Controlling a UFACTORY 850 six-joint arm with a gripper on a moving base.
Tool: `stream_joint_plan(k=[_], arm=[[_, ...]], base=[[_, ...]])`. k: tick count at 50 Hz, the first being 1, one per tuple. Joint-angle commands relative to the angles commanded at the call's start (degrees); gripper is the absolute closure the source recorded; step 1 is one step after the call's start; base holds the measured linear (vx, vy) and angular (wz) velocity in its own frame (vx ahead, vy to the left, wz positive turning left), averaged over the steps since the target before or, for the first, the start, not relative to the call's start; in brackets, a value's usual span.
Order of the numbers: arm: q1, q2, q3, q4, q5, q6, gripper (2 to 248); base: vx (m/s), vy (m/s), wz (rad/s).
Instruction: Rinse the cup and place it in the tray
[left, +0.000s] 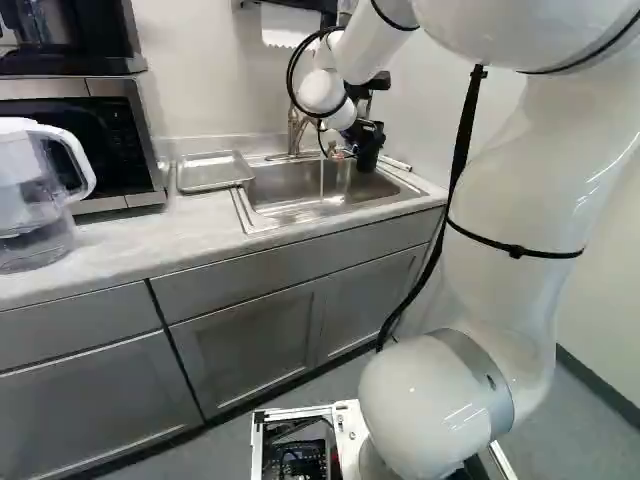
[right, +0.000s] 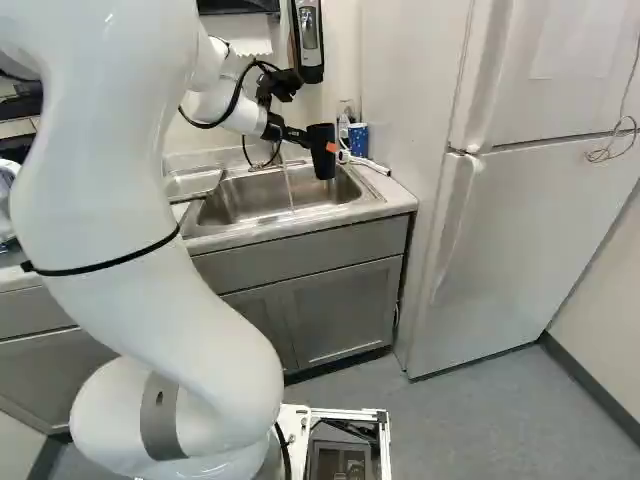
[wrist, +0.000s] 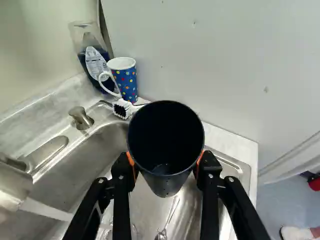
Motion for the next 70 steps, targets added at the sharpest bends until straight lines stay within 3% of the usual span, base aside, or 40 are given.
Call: stream_joint_plan(k=[24,70], arm=[[1.4,2.0,2.2,0.0,0.6,0.0,126],[1.5,4.1,1.3,0.4,0.7,0.0,126]], base=[[0.0,0.0,0.0],[0.0,0.0,0.0]])
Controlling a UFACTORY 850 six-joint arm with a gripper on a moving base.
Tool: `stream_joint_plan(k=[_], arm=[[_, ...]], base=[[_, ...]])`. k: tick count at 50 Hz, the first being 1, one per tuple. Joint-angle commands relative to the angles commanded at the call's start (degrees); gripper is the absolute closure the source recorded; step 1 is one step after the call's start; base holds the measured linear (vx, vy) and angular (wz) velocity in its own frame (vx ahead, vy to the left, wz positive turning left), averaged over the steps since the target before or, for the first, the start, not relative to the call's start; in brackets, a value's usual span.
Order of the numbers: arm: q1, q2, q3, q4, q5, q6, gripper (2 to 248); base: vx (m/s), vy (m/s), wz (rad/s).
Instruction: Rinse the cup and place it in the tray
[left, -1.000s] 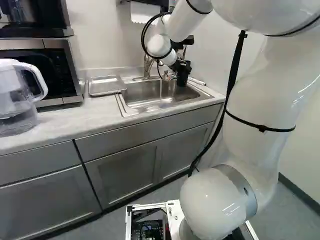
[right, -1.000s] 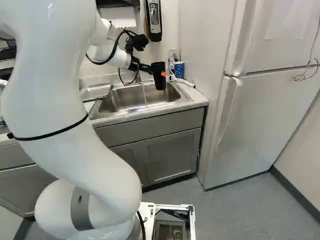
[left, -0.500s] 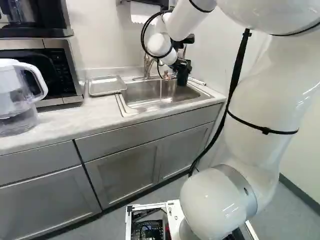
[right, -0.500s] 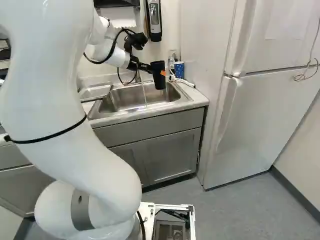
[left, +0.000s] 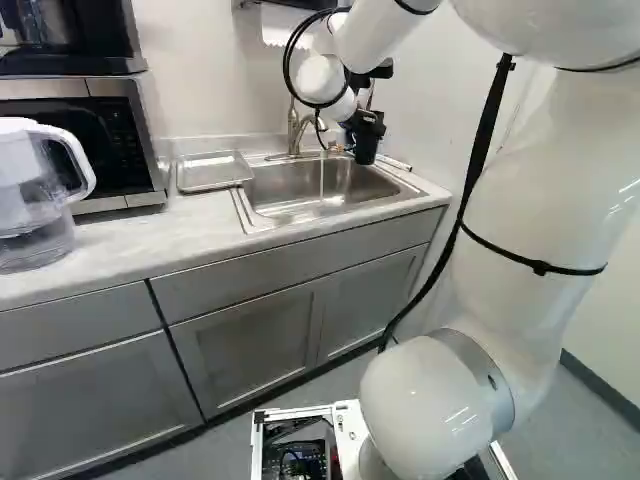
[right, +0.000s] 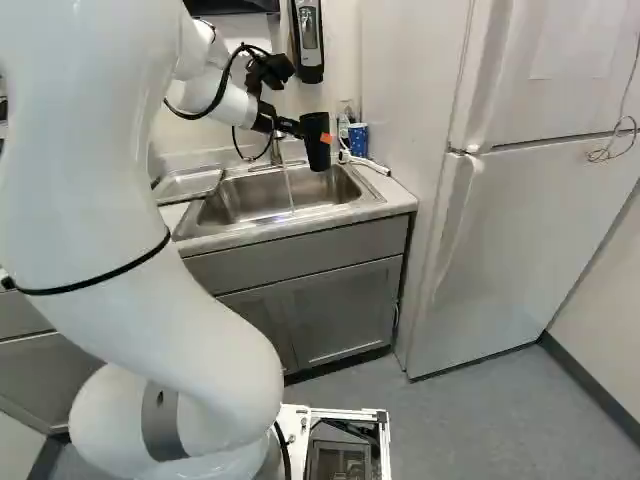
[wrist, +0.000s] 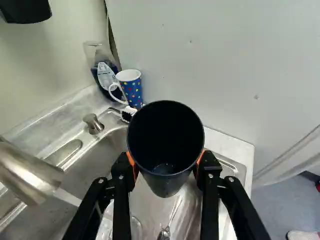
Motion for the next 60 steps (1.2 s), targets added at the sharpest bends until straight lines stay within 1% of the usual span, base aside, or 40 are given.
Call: stream_joint_plan(k=[19,27,47,60], arm=[[0.7,0.2,0.2,1.7,0.0,0.0,126],[0.8,0.2,0.2,1.6,0.0,0.0,126],[0.8,0.2,0.2,-0.9,-3.1,0.0,126],[0.8,0.2,0.2,-1.7,-5.6,0.0,126]], base=[[0.0,0.0,0.0],[0.0,0.0,0.0],[0.0,0.0,0.0],[0.0,0.0,0.0]])
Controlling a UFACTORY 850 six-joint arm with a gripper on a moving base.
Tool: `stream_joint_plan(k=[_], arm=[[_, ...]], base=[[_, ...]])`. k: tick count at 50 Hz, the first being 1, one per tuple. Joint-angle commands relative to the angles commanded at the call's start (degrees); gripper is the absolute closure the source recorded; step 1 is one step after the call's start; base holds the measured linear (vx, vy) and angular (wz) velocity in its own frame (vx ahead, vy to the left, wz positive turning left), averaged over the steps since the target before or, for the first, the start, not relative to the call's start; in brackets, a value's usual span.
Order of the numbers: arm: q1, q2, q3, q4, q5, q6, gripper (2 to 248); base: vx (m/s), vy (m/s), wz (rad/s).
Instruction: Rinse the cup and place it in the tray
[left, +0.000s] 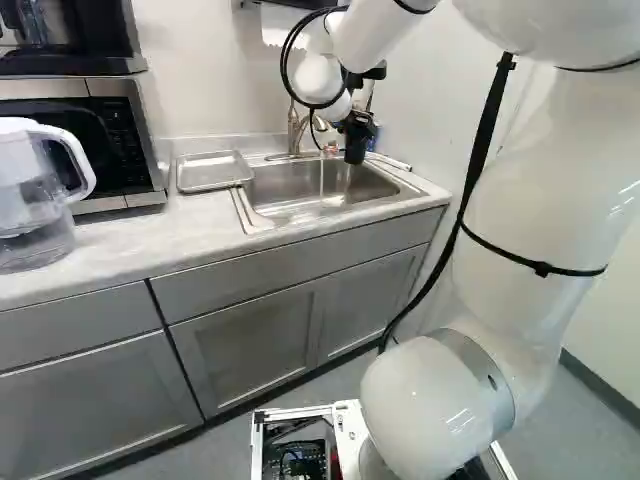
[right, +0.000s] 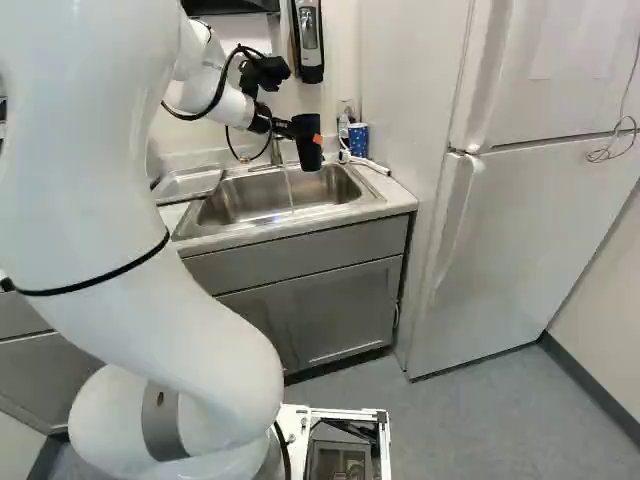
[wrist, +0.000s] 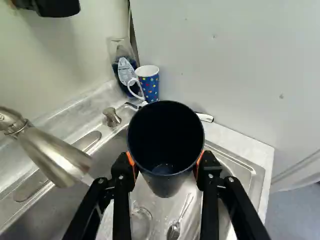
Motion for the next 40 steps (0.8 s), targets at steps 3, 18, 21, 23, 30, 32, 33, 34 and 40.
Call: stream_joint_plan(k=[3,18,21,23,30,32,33,34,40], arm=[[0.0,0.0,0.0,0.0,-0.3,0.0,126],[0.1,0.8,0.9,0.0,-0.8,0.0,126],[0.2,1.1,1.2,0.0,-0.8,0.0,126],[0.2,1.3,1.4,0.0,-0.8,0.0,126],[0.3,2.0,2.1,0.0,-1.0,0.0,126],[0.3,2.2,2.3,0.0,-1.1,0.0,126],[0.3,2.4,2.5,0.0,-1.2,0.0,126],[0.4,2.5,2.6,0.0,-1.2,0.0,126],[0.5,3.1,3.2,0.0,-1.8,0.0,126]], base=[[0.0,0.0,0.0],[0.0,0.0,0.0],[0.0,0.0,0.0],[0.0,0.0,0.0],[0.0,0.0,0.0],[0.0,0.0,0.0],[0.0,0.0,0.0],[0.0,0.0,0.0],[0.0,0.0,0.0]])
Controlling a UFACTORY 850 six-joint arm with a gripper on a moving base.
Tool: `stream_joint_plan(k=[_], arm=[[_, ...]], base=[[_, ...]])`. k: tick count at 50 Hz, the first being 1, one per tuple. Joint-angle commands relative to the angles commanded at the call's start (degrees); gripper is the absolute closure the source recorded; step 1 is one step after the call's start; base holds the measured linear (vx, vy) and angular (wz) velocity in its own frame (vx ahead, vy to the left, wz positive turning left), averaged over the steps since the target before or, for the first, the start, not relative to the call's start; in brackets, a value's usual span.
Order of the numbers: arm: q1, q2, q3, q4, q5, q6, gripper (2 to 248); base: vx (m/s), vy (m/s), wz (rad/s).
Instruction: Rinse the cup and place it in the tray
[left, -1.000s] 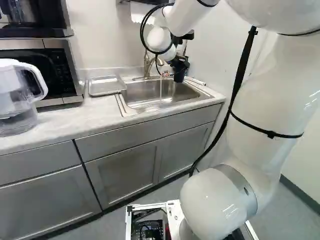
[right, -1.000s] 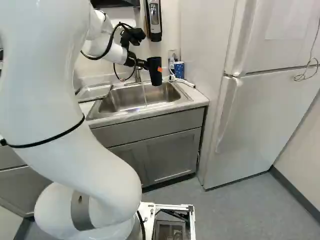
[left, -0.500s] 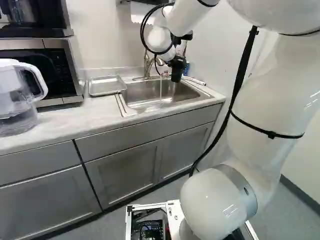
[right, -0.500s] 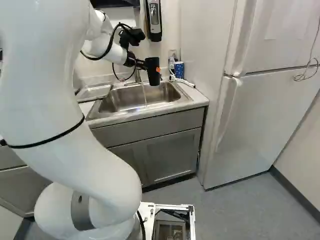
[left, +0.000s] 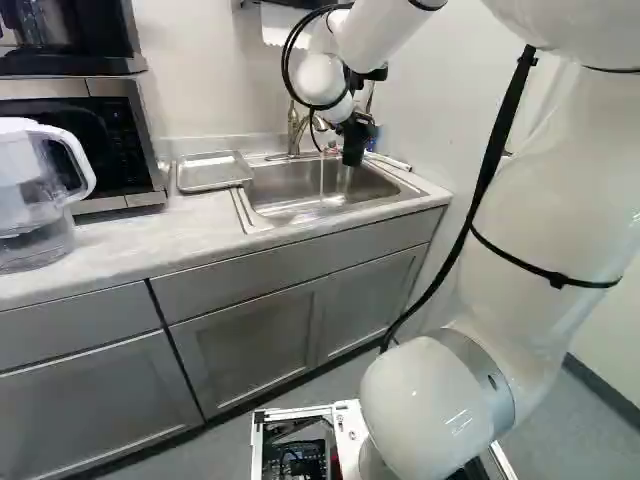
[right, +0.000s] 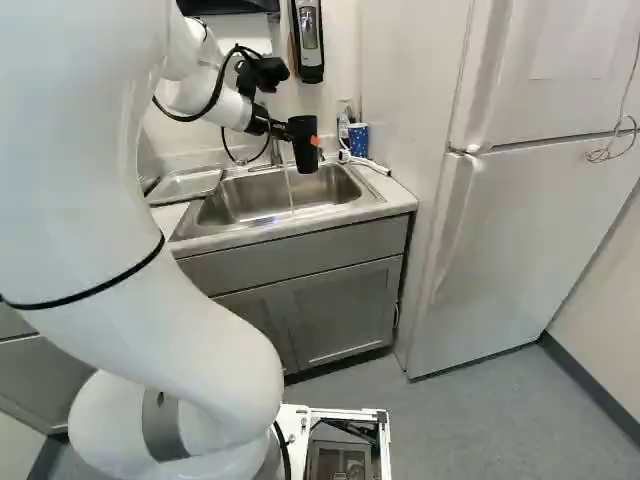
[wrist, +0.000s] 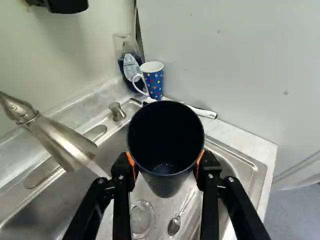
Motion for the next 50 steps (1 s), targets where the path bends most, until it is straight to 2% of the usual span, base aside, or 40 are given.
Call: stream_joint_plan(k=[50], arm=[[0.8,5.1,5.1,-1.7,-7.1,0.0,126]], base=[[0.0,0.0,0.0]])
